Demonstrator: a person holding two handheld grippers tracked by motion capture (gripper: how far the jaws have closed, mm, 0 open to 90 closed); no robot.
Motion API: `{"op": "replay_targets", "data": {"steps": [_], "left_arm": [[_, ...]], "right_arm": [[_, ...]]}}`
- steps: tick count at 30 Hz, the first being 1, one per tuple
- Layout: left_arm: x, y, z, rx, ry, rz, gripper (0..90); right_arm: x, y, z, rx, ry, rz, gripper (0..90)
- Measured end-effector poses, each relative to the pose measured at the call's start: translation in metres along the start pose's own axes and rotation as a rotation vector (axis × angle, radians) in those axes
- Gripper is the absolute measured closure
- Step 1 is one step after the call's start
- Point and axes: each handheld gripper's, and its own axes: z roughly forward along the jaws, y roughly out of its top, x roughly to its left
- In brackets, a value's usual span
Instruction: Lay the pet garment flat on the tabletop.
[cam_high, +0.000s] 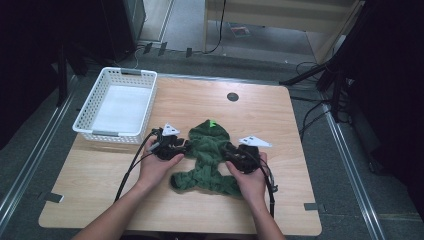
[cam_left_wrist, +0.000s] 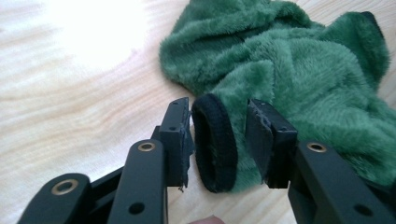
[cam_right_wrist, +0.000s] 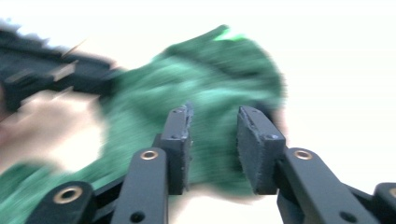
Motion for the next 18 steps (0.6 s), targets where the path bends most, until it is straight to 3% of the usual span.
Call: {"op": "replay_targets", "data": {"steps": [1, 3, 5, 7, 9, 13, 16, 18], "left_arm": [[-0.002, -0.001, 0.002, 0.006, 0.002, 0.012, 64.7], [-0.007, -0.003, 0.004, 0.015, 0.007, 0.045, 74.2], [-0.01, -0.004, 0.004, 0.019, 0.008, 0.062, 82.2], [-0.012, -0.005, 0.005, 0.03, 0.021, 0.083, 84.5], [-0.012, -0.005, 0.004, 0.04, 0.038, 0.096, 86.1], [-0.008, -0.008, 0.004, 0.052, 0.09, 0.131, 86.9], [-0.012, -0.008, 0.006, 0.038, 0.113, 0.121, 84.6], [-0.012, -0.007, 0.002, 0.003, 0.113, 0.08, 69.4]], "right_arm": [[-0.004, 0.0, 0.001, 0.004, -0.003, 0.021, 59.5], [-0.013, -0.005, 0.011, 0.064, 0.021, 0.048, 57.5], [-0.012, -0.01, 0.019, 0.109, 0.027, 0.022, 68.3], [-0.01, -0.012, 0.021, 0.12, 0.03, -0.001, 79.6], [-0.011, -0.011, 0.02, 0.124, 0.01, -0.018, 83.8], [-0.016, -0.014, 0.021, 0.138, -0.008, -0.017, 85.5], [-0.013, -0.014, 0.02, 0.127, -0.004, -0.037, 83.4], [-0.009, -0.013, 0.017, 0.093, 0.009, -0.052, 76.9]]}}
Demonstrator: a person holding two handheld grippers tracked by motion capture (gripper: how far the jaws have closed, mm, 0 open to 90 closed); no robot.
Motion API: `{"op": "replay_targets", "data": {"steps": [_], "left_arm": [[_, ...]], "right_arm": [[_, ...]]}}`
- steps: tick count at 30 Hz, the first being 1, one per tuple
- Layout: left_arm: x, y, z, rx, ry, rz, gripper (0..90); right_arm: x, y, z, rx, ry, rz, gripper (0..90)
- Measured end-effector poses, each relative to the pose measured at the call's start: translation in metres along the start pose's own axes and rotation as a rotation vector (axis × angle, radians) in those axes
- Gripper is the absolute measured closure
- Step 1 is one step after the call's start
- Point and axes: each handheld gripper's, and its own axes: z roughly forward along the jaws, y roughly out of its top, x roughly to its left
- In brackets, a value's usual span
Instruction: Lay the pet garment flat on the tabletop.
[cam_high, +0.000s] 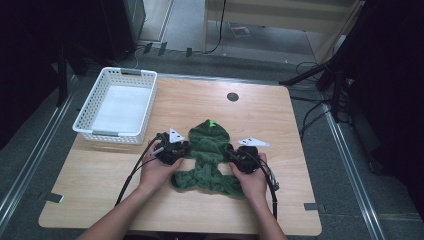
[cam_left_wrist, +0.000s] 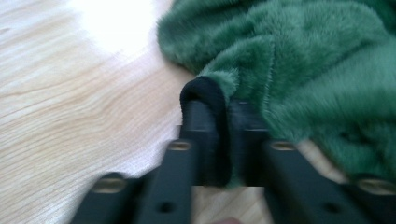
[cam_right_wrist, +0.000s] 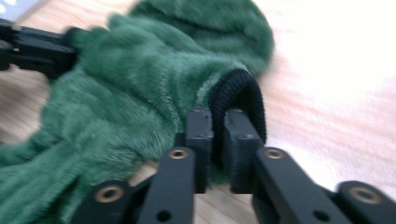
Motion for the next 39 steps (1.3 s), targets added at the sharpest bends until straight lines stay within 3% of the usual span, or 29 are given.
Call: {"op": "replay_targets", "data": {"steps": [1, 3, 5, 7, 11, 14, 16, 18, 19, 21, 23, 25, 26, 28, 29, 30, 32, 35, 37, 39], "left_arm": [[0.001, 0.001, -0.005, -0.019, -0.001, -0.022, 59.1], [0.003, 0.0, -0.016, -0.061, -0.013, -0.048, 50.3], [0.004, -0.003, -0.031, -0.092, -0.04, -0.066, 48.2], [-0.001, -0.009, -0.038, -0.087, -0.094, -0.062, 48.3], [-0.019, -0.019, -0.036, -0.034, -0.185, -0.035, 49.4], [-0.04, -0.023, -0.026, -0.006, -0.224, 0.0, 49.3], [-0.051, -0.023, -0.019, 0.021, -0.184, 0.029, 50.9], [-0.054, -0.023, -0.013, 0.046, -0.167, 0.006, 58.3], [-0.054, -0.023, -0.013, 0.046, -0.171, -0.007, 67.1], [-0.055, -0.024, -0.014, 0.041, -0.14, 0.026, 83.4], [-0.054, -0.025, -0.016, 0.041, -0.103, 0.061, 86.9], [-0.049, -0.027, -0.017, 0.033, -0.086, 0.051, 87.5], [-0.045, -0.029, -0.018, 0.031, -0.091, 0.044, 87.5], [-0.042, -0.03, -0.019, 0.006, -0.145, 0.034, 85.0], [-0.042, -0.031, -0.021, -0.004, -0.147, 0.037, 79.4], [-0.041, -0.031, -0.023, -0.018, -0.143, 0.02, 66.4], [-0.032, -0.032, -0.032, -0.049, -0.181, -0.038, 53.9], [-0.02, -0.037, -0.048, -0.063, -0.177, -0.082, 49.3], [-0.015, -0.042, -0.058, -0.053, -0.197, -0.099, 48.7], [-0.015, -0.051, -0.064, -0.035, -0.196, -0.082, 48.2]], "right_arm": [[0.002, 0.001, -0.004, -0.015, 0.003, -0.001, 72.6], [0.005, 0.004, -0.015, -0.059, 0.014, -0.003, 67.6], [0.008, 0.006, -0.027, -0.083, 0.024, -0.013, 66.6], [0.012, 0.005, -0.037, -0.09, 0.048, -0.019, 66.3], [0.025, -0.008, -0.036, -0.01, 0.117, -0.026, 62.7], [0.036, -0.014, -0.027, 0.041, 0.127, -0.052, 61.9], [0.042, -0.016, -0.02, 0.077, 0.115, -0.072, 62.8], [0.046, -0.019, -0.013, 0.101, 0.092, -0.076, 70.3], [0.047, -0.02, -0.011, 0.111, 0.085, -0.074, 77.0], [0.048, -0.021, -0.01, 0.117, 0.048, -0.115, 85.8], [0.046, -0.021, -0.011, 0.12, -0.015, -0.14, 87.9], [0.041, -0.022, -0.01, 0.124, -0.049, -0.149, 88.7], [0.04, -0.023, -0.01, 0.119, -0.046, -0.145, 88.7], [0.04, -0.022, -0.009, 0.116, -0.037, -0.144, 87.6], [0.041, -0.022, -0.01, 0.107, -0.023, -0.153, 85.0], [0.043, -0.022, -0.011, 0.092, 0.016, -0.155, 76.9], [0.045, -0.021, -0.018, 0.069, 0.051, -0.153, 69.2], [0.04, -0.02, -0.036, 0.006, 0.096, -0.114, 65.6], [0.033, -0.021, -0.05, -0.026, 0.084, -0.099, 64.8], [0.024, -0.027, -0.065, -0.042, 0.066, -0.08, 64.1]]}}
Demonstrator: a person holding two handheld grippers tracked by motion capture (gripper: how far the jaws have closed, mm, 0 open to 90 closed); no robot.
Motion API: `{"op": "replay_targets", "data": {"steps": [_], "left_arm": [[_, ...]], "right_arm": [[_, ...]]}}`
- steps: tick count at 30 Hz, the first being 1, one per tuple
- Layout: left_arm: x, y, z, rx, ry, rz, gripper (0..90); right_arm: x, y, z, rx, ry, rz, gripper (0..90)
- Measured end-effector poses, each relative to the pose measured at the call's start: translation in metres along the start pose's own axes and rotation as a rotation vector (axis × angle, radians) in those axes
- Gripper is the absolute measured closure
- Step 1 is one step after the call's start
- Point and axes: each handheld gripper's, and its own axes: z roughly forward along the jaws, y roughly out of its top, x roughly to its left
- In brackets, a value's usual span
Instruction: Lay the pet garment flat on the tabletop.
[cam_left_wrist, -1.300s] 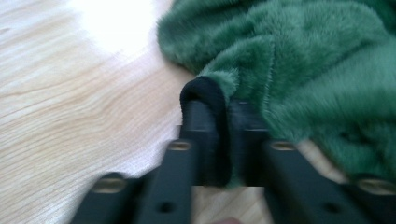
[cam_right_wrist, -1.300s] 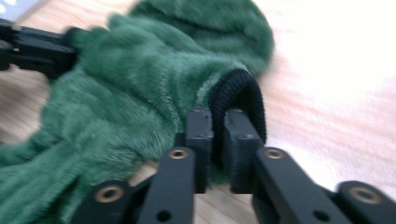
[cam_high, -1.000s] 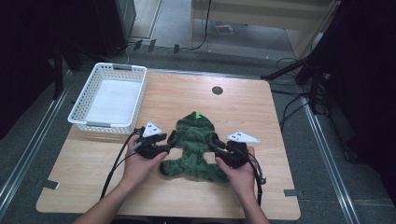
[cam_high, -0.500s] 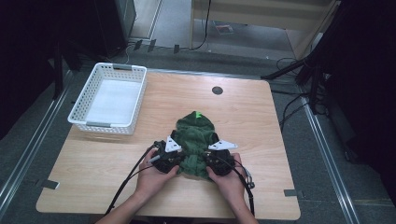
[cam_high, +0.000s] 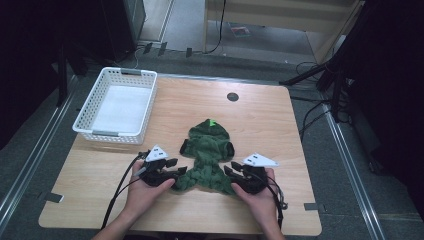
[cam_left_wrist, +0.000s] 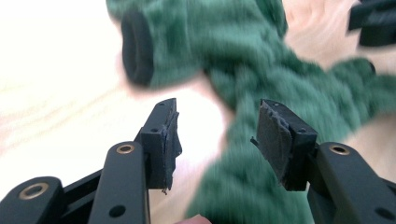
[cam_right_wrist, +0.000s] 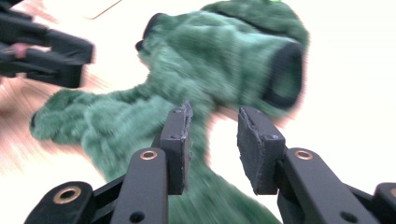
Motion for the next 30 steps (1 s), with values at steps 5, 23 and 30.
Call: {"op": "replay_targets", "data": {"steps": [5, 23, 30], "left_arm": [[-0.003, -0.025, -0.004, 0.056, 0.006, 0.047, 53.7], [0.032, -0.042, -0.048, -0.193, 0.047, -0.074, 33.6], [0.07, -0.053, -0.089, -0.259, 0.144, -0.134, 11.4]], "right_arm": [[-0.012, -0.025, -0.018, 0.034, 0.001, 0.067, 63.1], [-0.025, -0.043, -0.033, -0.043, -0.057, 0.073, 51.2], [-0.056, -0.045, -0.051, -0.099, -0.19, 0.106, 27.1]]}}
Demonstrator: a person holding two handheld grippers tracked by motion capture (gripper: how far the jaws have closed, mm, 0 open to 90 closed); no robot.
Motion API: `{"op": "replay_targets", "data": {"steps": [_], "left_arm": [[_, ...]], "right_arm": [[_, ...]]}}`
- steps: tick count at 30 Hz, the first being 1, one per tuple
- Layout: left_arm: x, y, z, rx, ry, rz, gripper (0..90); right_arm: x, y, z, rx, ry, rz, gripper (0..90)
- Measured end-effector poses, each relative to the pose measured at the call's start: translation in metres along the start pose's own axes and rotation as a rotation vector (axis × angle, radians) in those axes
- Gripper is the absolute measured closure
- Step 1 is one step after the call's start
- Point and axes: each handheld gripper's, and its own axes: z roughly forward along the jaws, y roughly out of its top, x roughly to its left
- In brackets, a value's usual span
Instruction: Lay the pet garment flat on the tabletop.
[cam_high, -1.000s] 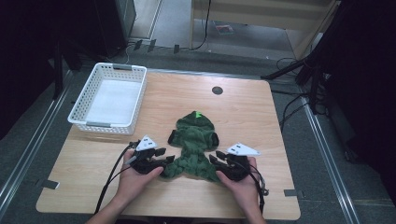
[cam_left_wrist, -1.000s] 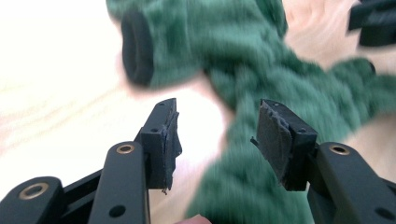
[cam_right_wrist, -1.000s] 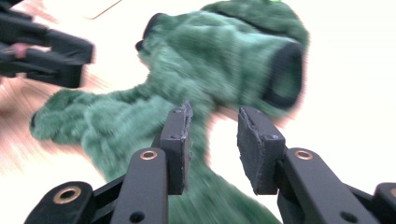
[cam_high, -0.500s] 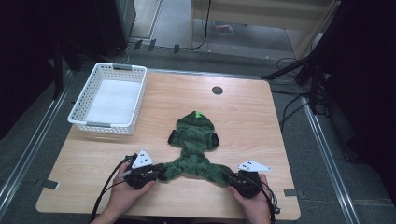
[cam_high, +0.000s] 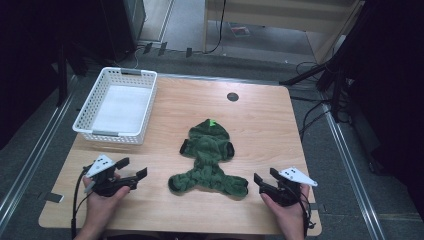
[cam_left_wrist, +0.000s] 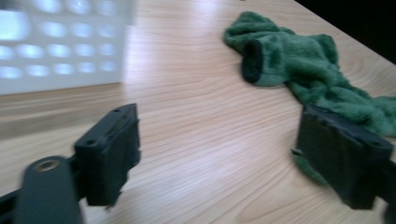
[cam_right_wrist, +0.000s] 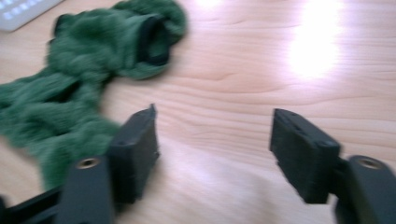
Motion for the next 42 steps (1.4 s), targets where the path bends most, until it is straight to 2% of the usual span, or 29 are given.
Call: {"op": "replay_targets", "data": {"steps": [3, 4, 5, 9, 11, 13, 15, 16, 18, 21, 24, 27, 31, 36, 42], "left_arm": [[0.016, -0.002, -0.014, -0.015, 0.008, -0.02, 5.2], [0.022, -0.003, -0.019, -0.019, 0.009, -0.022, 0.8], [0.029, -0.004, -0.025, -0.02, 0.017, -0.027, 0.0], [0.051, -0.007, -0.044, -0.04, 0.086, -0.041, 0.0], [0.063, -0.008, -0.053, -0.051, 0.118, -0.046, 0.0], [0.077, -0.009, -0.059, -0.063, 0.137, -0.078, 0.0], [0.09, -0.01, -0.063, -0.068, 0.161, -0.097, 0.0], [0.095, -0.01, -0.064, -0.068, 0.167, -0.095, 0.0], [0.101, -0.011, -0.066, -0.071, 0.174, -0.091, 0.0], [0.105, -0.012, -0.067, -0.081, 0.175, -0.082, 0.0], [0.104, -0.012, -0.066, -0.074, 0.214, -0.043, 0.0], [0.104, -0.012, -0.066, -0.074, 0.239, -0.01, 0.0], [0.103, -0.013, -0.063, -0.069, 0.226, -0.013, 0.0], [0.104, -0.014, -0.058, -0.033, 0.202, -0.025, 0.0], [0.104, -0.014, -0.056, -0.024, 0.204, -0.03, 0.0]], "right_arm": [[-0.012, 0.001, -0.005, 0.0, -0.028, 0.012, 13.7], [-0.014, 0.002, -0.005, 0.002, -0.032, 0.019, 12.5], [-0.018, 0.001, -0.007, -0.002, -0.038, 0.021, 11.1], [-0.032, 0.0, -0.011, -0.015, -0.072, 0.058, 2.6], [-0.038, -0.001, -0.012, -0.012, -0.082, 0.075, 1.0], [-0.044, -0.003, -0.012, -0.007, -0.101, 0.08, 0.0], [-0.048, -0.005, -0.014, -0.008, -0.118, 0.063, 0.0], [-0.05, -0.007, -0.014, -0.011, -0.137, 0.063, 0.0], [-0.055, -0.009, -0.014, -0.009, -0.145, 0.079, 0.0], [-0.06, -0.014, -0.012, -0.016, -0.173, 0.093, 0.0], [-0.062, -0.018, -0.01, -0.025, -0.178, 0.096, 0.0], [-0.058, -0.018, -0.011, -0.045, -0.185, 0.072, 0.0], [-0.056, -0.019, -0.009, -0.037, -0.187, 0.063, 0.0], [-0.058, -0.019, -0.009, -0.033, -0.179, 0.08, 0.0], [-0.057, -0.019, -0.006, -0.019, -0.189, 0.067, 0.0]]}}
